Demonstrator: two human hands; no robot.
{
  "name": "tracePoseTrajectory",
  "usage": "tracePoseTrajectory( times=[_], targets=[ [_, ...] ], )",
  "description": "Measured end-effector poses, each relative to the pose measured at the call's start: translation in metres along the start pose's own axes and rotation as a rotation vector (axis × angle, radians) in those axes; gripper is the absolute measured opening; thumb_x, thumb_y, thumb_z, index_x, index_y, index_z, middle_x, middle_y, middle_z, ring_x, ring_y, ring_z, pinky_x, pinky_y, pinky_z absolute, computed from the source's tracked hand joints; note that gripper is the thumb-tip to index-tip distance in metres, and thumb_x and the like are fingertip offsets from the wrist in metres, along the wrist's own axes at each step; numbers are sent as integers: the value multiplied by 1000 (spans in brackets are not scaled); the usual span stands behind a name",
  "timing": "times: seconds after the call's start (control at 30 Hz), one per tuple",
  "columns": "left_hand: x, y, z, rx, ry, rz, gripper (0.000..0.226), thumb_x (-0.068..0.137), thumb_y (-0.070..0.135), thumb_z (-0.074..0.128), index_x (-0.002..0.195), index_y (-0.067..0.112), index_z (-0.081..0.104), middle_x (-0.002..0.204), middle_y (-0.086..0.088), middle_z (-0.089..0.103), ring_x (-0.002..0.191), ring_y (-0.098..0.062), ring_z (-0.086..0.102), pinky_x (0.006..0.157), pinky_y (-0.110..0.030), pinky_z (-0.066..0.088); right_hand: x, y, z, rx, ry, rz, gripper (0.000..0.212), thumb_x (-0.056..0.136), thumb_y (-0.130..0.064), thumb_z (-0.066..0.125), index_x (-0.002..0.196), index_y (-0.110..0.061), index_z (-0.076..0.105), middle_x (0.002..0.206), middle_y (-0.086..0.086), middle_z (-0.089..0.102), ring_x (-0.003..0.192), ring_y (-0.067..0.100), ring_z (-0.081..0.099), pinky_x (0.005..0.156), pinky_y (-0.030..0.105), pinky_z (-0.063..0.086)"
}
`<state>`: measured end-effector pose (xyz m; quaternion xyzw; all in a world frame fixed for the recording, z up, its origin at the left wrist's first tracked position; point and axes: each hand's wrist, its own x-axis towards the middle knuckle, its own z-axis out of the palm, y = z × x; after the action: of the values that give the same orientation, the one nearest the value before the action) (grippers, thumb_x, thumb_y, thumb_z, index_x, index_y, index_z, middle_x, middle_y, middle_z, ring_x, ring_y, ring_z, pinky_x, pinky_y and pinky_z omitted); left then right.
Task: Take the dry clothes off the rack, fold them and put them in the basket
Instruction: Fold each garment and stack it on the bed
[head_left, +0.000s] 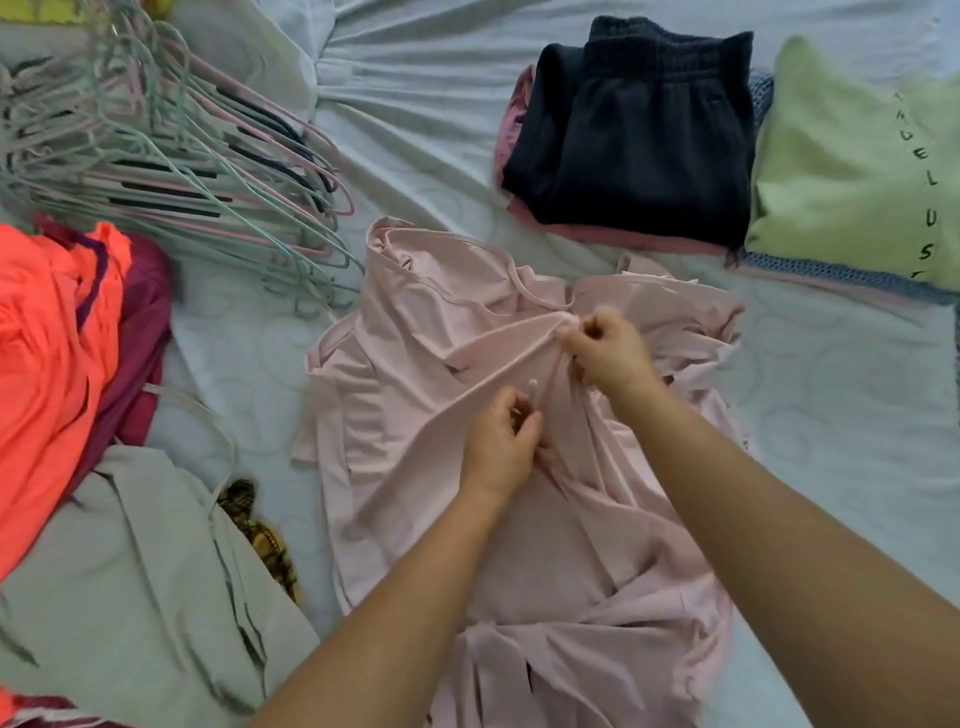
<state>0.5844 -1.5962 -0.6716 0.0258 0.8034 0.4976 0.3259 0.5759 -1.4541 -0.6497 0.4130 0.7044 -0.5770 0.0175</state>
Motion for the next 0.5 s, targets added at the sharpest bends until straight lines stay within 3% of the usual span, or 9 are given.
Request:
tracePoseTrajectory(
  times=[0.07,0.13,0.23,0.3,0.4,0.43,0.5],
  targets=[
    [3,7,-9,9,-17,140,16,84,21,50,71,29,45,62,-4,60,59,-31,61,62,-45,52,12,-22,-8,101,8,21,23,92,-10,54,71,-12,44,54,6,46,31,1,43,36,14,34],
    [-8,9,-14,233,-23,374,6,82,26,45,78,27,49,69,-7,63,67,-29,58,61,-36,47,25,-39,-15,108,38,16,13,92,-11,52,81,-8,48,56,7,52,36,5,48,37,15,37],
    [-39,-8,-11,363,-128,573,11,83,29,40,89,26,49,81,-7,68,74,-19,58,62,-29,42,44,-60,-26,149,168,-9,18,93,-11,51,76,-12,47,56,3,54,39,7,51,37,18,40],
    [-58,-37,-11,451,-244,570,10,82,27,40,90,26,46,84,-6,68,77,-21,61,62,-26,39,57,-78,-35,281,263,-47,20,94,-11,51,74,-14,45,57,3,52,34,3,50,37,17,40],
    [-90,-83,-28,720,-505,426,25,78,40,23,94,26,37,94,-5,63,90,-22,58,66,-27,31,75,-92,-52,408,328,-110,17,93,-9,53,78,-13,46,61,5,53,40,4,54,46,18,47],
    [-97,-91,-33,696,-502,370,27,78,41,23,94,26,39,96,2,60,87,-14,57,66,-23,31,78,-92,-56,419,304,-127,14,92,-8,54,80,-12,48,65,5,56,45,5,57,51,19,49],
    [-98,-85,-42,377,-326,190,8,83,30,40,82,25,46,86,18,59,75,4,54,64,-11,33,77,-86,-57,451,186,-115,6,93,-8,53,87,-8,52,77,7,59,62,10,63,61,22,54]
  ],
)
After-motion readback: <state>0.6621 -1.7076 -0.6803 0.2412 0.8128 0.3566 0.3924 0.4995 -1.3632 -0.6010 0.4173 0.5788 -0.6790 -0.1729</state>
